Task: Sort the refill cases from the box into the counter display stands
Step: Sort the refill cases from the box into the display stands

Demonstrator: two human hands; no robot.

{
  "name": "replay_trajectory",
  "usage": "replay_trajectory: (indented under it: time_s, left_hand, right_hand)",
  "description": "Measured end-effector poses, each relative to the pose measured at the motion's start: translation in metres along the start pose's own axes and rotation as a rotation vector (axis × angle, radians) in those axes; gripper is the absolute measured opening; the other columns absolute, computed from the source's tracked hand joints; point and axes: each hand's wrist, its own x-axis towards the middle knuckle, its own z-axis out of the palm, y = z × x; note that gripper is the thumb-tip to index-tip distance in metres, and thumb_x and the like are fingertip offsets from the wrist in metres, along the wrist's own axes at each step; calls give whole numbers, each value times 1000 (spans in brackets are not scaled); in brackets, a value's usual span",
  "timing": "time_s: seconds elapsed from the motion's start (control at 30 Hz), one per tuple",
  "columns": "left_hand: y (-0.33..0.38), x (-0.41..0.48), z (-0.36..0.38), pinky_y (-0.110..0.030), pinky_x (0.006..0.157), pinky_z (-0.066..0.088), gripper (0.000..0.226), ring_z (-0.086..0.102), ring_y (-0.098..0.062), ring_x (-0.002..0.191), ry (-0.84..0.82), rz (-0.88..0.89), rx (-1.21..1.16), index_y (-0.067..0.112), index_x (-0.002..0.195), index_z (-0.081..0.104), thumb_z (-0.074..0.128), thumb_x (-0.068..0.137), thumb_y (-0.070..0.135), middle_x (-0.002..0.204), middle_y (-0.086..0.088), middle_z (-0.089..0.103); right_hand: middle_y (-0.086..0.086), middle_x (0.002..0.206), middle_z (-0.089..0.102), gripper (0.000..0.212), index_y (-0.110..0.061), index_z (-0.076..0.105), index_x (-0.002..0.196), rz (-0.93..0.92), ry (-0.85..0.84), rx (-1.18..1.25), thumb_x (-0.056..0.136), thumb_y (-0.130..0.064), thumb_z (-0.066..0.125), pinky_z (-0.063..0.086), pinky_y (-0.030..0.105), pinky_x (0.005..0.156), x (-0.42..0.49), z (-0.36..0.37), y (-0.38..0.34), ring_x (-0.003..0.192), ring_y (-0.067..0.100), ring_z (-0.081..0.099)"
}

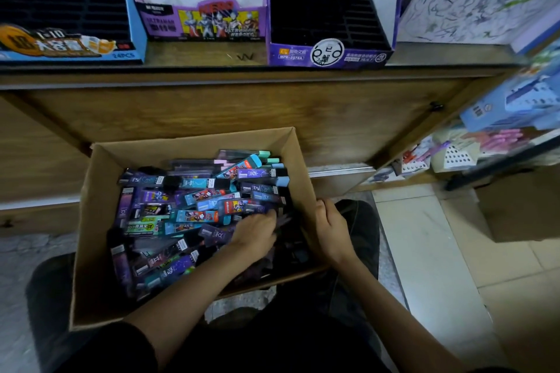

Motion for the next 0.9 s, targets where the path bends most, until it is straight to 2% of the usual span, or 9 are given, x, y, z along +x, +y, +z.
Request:
replay_trajectory:
  time_s: [0.1,0.17,0.2,0.27,0.4,0.47,0.57,0.73,0.9]
  left_hand:
    - [-24,-18,-10,-36,64,46,25,65,-30,82,134,-1,-291,10,107,44,49,95,32,92,-12,66]
    - [-44,-30,-17,-36,61,46,32,65,-32,78,264,-81,-359,9,114,46,51,95,34,86,-13,67]
    - [-54,-36,-19,-36,59,45,36,65,-32,76,321,-128,-396,7,118,47,52,94,34,84,-14,67]
    - [-72,-46,-24,-36,62,46,41,64,-33,77,374,-211,-507,4,121,48,56,93,33,84,-15,66]
    - [-94,-57,-22,-37,71,47,34,63,-28,85,317,-269,-722,7,113,54,59,91,32,90,-10,67]
    - [-100,-61,-18,-30,68,45,25,63,-21,81,312,-290,-774,10,99,56,60,90,34,85,-5,66]
    - [-105,-66,-16,-14,57,40,19,61,-15,73,325,-301,-812,17,86,52,62,89,33,77,2,63]
    - [-100,-69,-20,-15,54,36,21,53,-10,63,321,-291,-904,23,75,48,60,91,28,68,3,56]
    - [-96,-69,-24,-23,55,34,26,45,-9,57,309,-304,-945,20,71,44,59,92,26,62,4,47]
  right_hand:
    - [10,121,52,27,-7,56,115,-242,170,-328,99,-19,38,39,36,99,-3,-2,-3,114,22,45]
    - [9,123,50,28,-6,55,115,-515,251,-447,96,-18,38,37,32,99,-3,1,-13,115,21,44]
    - [9,121,51,28,-7,55,114,-588,201,-453,95,-18,39,38,31,96,-1,6,-19,111,22,47]
    - [10,119,51,29,-8,52,119,-555,-28,-452,92,-14,45,41,34,91,9,22,-31,108,27,52]
    - [16,146,24,71,-7,17,145,-229,-399,-738,88,-14,57,31,39,107,34,60,-35,133,34,29]
    - [18,148,17,77,-6,11,146,-188,-396,-857,86,-10,59,34,38,105,38,70,-30,130,35,30]
    - [20,143,24,62,-5,21,140,-313,-273,-982,87,-4,53,36,35,100,40,74,-21,123,34,38]
    - [15,132,36,44,-8,34,132,-490,-247,-1017,89,-11,48,29,34,101,41,67,-7,118,30,39]
    - [12,124,42,36,-10,43,120,-586,-324,-969,85,-9,50,32,35,95,39,64,-1,111,30,41]
